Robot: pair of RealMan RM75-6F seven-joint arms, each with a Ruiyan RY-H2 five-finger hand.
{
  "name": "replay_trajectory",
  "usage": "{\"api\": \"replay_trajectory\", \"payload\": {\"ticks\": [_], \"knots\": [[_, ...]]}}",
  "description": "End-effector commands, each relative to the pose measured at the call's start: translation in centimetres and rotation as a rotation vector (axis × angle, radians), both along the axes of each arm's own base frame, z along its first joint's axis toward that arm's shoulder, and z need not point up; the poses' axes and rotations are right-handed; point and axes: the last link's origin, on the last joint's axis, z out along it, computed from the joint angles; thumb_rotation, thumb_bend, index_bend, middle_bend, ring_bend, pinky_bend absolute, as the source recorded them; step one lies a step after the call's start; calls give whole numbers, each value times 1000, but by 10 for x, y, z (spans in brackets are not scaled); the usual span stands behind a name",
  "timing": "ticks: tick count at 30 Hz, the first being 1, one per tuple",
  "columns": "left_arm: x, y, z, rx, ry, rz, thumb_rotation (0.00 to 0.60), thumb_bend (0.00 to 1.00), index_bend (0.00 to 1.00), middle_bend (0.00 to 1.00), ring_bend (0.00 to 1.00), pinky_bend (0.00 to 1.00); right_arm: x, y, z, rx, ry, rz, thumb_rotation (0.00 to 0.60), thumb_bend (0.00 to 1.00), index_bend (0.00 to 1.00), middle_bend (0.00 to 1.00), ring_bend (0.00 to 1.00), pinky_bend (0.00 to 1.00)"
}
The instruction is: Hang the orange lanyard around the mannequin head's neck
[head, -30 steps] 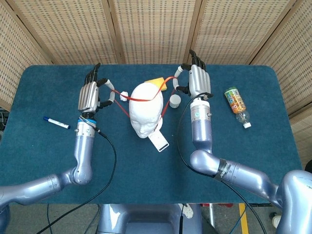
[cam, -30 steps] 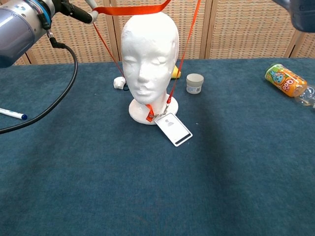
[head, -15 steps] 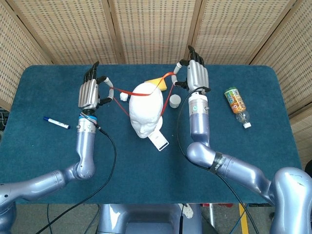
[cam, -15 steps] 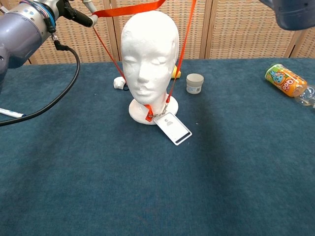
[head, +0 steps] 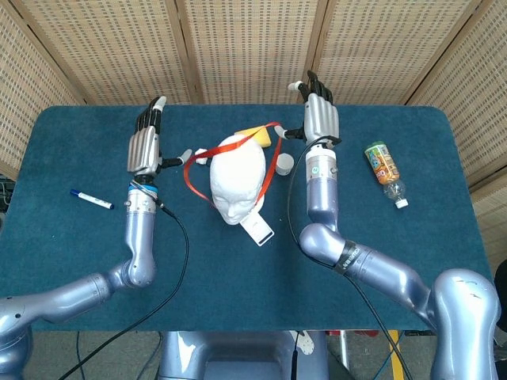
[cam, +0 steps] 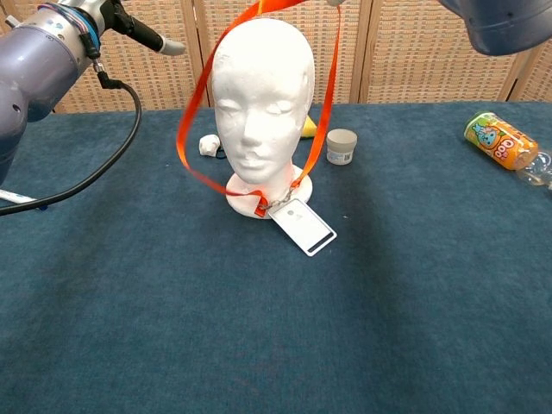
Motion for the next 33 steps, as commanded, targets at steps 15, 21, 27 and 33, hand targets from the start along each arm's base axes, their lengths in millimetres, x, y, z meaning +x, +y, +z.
{"api": "replay_trajectory", "payload": {"ticks": [15, 21, 27, 33], "knots": [[-18, -10, 15, -43, 142, -2, 600, 0, 0, 0, 0, 0, -10, 9, 6, -15, 10, -11, 600, 0, 238, 10, 0, 0], [-48, -26, 35, -49, 197, -22, 600, 0, 0, 0, 0, 0, -27, 21, 23, -39, 38, -8, 600, 0, 238, 10, 0, 0], [-78, -50, 50, -80, 249, -53, 600, 0, 0, 0, 0, 0, -53, 40, 35, -29, 68, -13, 600, 0, 238, 10, 0, 0], [-107, -82, 54, -186, 298, -99, 600, 180, 0, 0, 0, 0, -86, 71, 39, 27, 140, 19, 600, 68, 238, 11, 0, 0]]}}
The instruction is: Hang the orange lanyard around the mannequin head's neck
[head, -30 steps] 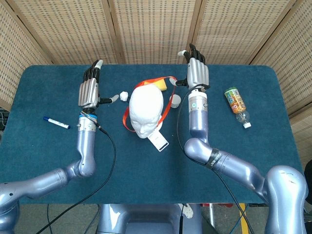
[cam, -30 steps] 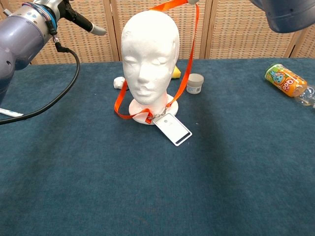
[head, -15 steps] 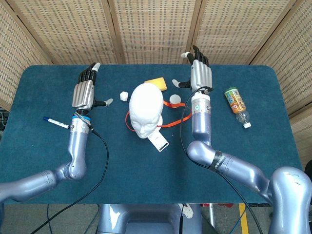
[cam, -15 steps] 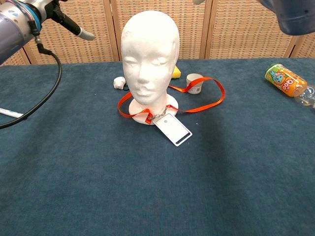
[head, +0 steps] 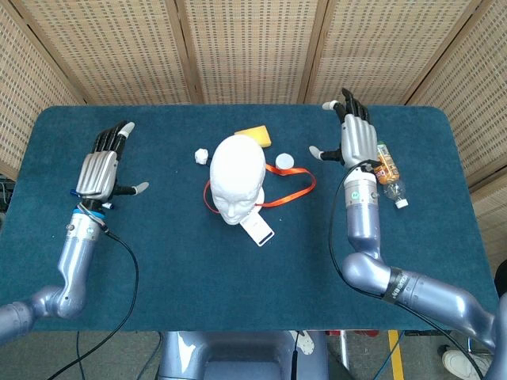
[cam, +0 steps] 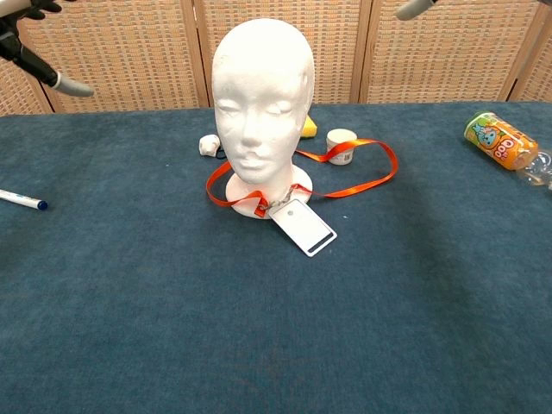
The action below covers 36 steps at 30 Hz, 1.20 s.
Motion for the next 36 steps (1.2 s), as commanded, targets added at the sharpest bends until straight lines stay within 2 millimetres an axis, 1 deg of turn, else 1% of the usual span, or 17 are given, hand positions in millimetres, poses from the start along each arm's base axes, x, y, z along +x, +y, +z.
{"api": "replay_trajectory", "payload": {"ticks": [1, 3, 4, 6, 8, 9, 11, 12, 15, 17, 18, 20, 22, 23, 28, 34, 36], "knots": [[-18, -23, 1, -85, 24, -13, 600, 218, 0, 0, 0, 0, -25, 23, 4, 30, 63, 28, 600, 97, 238, 17, 0, 0], [-27, -33, 4, -96, 40, -20, 600, 237, 0, 22, 0, 0, -39, 37, 4, 45, 107, 44, 600, 164, 238, 92, 3, 1], [-29, -36, 5, -95, 47, -23, 600, 238, 0, 76, 0, 0, -43, 41, 4, 49, 119, 47, 600, 185, 238, 151, 23, 12], [-35, -45, 8, -81, 68, -31, 600, 239, 0, 218, 35, 19, -58, 52, 3, 52, 164, 50, 600, 255, 238, 342, 157, 128], [-41, -53, 11, -55, 80, -29, 600, 237, 0, 380, 145, 84, -72, 61, 2, 49, 212, 51, 600, 399, 238, 576, 411, 478], [-43, -58, 14, -34, 80, -25, 600, 236, 0, 422, 183, 105, -79, 66, 0, 51, 235, 53, 600, 488, 238, 659, 501, 644], [-50, -68, 19, 15, 77, -8, 600, 235, 0, 493, 244, 140, -93, 78, -6, 73, 271, 56, 600, 617, 238, 718, 574, 780], [-54, -73, 22, 37, 75, 6, 600, 234, 0, 502, 252, 144, -100, 84, -9, 88, 297, 56, 600, 668, 238, 728, 591, 814], [-64, -88, 30, 85, 62, 48, 600, 214, 0, 506, 256, 149, -115, 102, -19, 137, 376, 81, 600, 765, 238, 742, 611, 849], [-72, -100, 36, 118, 69, 84, 600, 186, 0, 468, 248, 135, -122, 114, -26, 167, 406, 104, 600, 809, 238, 750, 617, 858], [-76, -107, 40, 139, 70, 103, 600, 171, 0, 413, 221, 112, -125, 121, -31, 190, 419, 120, 600, 825, 238, 754, 620, 861], [-83, -117, 45, 161, 82, 133, 600, 138, 0, 189, 89, 38, -129, 131, -38, 222, 439, 145, 600, 841, 238, 759, 622, 862], [-91, -128, 49, 174, 97, 172, 600, 111, 0, 30, 7, 2, -132, 140, -46, 259, 473, 172, 600, 850, 238, 762, 623, 864], [-94, -133, 50, 175, 105, 191, 600, 99, 0, 0, 0, 0, -133, 144, -50, 275, 491, 187, 600, 853, 238, 764, 623, 864], [-103, -158, 57, 170, 129, 261, 600, 93, 0, 0, 0, 0, -126, 157, -71, 349, 553, 274, 600, 860, 238, 766, 624, 864], [-106, -171, 56, 161, 127, 272, 600, 92, 0, 0, 0, 0, -108, 156, -90, 412, 604, 363, 600, 860, 238, 766, 628, 864], [-106, -173, 55, 154, 143, 265, 600, 91, 0, 0, 0, 0, -97, 154, -97, 425, 626, 399, 600, 861, 238, 767, 628, 864]]}}
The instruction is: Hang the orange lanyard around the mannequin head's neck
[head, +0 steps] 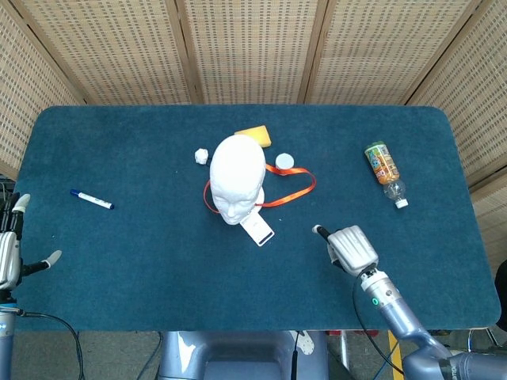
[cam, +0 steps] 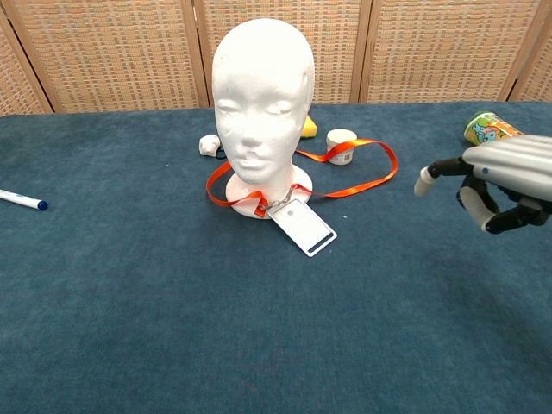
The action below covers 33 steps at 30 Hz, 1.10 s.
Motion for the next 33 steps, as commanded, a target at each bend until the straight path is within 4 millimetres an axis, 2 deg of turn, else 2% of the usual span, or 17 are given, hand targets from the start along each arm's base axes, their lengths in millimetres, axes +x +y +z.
{"api": "replay_trajectory", "payload": {"ticks": [1, 4, 7, 9, 13, 22, 33], "knots": [[0, -3, -2, -12, 21, -4, 600, 92, 0, 0, 0, 0, 19, -3, -13, 36, 24, 58, 600, 862, 236, 767, 628, 864], [1, -5, -4, -22, 35, -9, 600, 91, 0, 0, 0, 0, 34, -6, -24, 57, 31, 86, 600, 864, 213, 769, 628, 864], [0, -5, -4, -30, 41, -7, 600, 91, 0, 0, 0, 0, 47, -7, -37, 79, 54, 109, 600, 874, 138, 772, 640, 865], [0, -5, -4, -33, 41, -6, 600, 91, 0, 0, 0, 0, 53, -8, -45, 91, 73, 115, 600, 919, 65, 787, 681, 882], [0, -5, -4, -39, 39, -4, 600, 91, 0, 0, 0, 0, 65, -13, -60, 99, 144, 155, 600, 974, 3, 812, 744, 934], [-2, -3, -5, -51, 36, 0, 600, 92, 0, 0, 0, 0, 79, -15, -84, 133, 218, 128, 600, 1000, 0, 823, 767, 959], [-3, -2, -8, -62, 36, 4, 600, 92, 0, 0, 0, 0, 91, -27, -105, 153, 199, 48, 600, 1000, 0, 823, 766, 959]]}}
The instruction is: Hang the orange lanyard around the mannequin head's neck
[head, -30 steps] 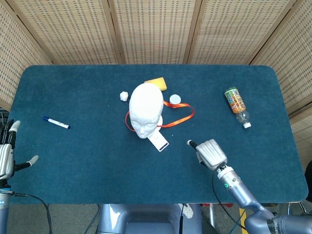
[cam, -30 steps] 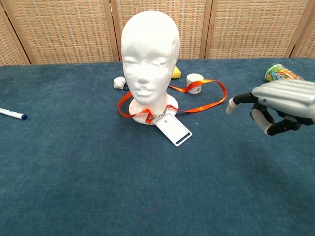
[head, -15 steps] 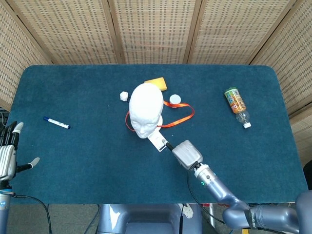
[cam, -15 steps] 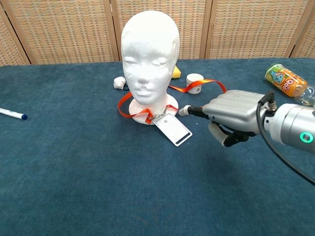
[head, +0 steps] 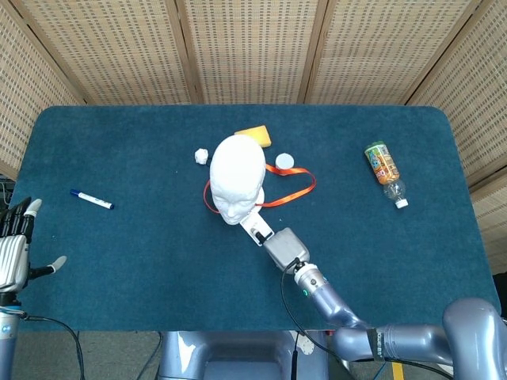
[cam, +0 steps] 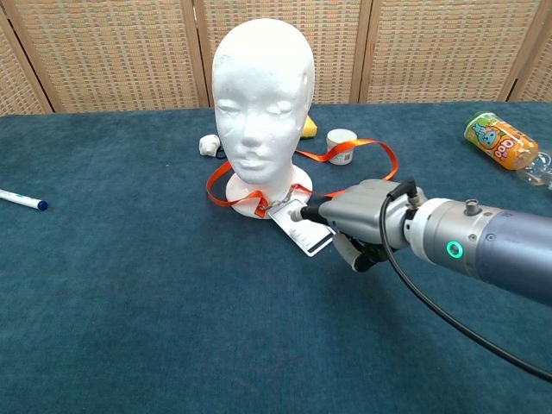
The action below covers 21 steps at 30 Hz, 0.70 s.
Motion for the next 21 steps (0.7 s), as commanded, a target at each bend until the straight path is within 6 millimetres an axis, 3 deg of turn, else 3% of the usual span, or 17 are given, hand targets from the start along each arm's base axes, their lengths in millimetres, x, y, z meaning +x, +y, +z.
{"api": "replay_trajectory", "payload": {"ticks": [1, 6, 21], "knots": [[0, 1, -1, -2, 0, 0, 600, 92, 0, 0, 0, 0, 4, -5, -4, 1, 6, -21, 600, 1000, 0, 823, 767, 959], [1, 0, -2, -3, 1, -2, 600, 93, 0, 0, 0, 0, 7, -10, -8, 6, 31, -55, 600, 1000, 9, 823, 767, 959], [1, 1, -2, -4, -4, -4, 600, 92, 0, 0, 0, 0, 12, -7, -12, 33, 43, -86, 600, 1000, 188, 824, 767, 959]]}}
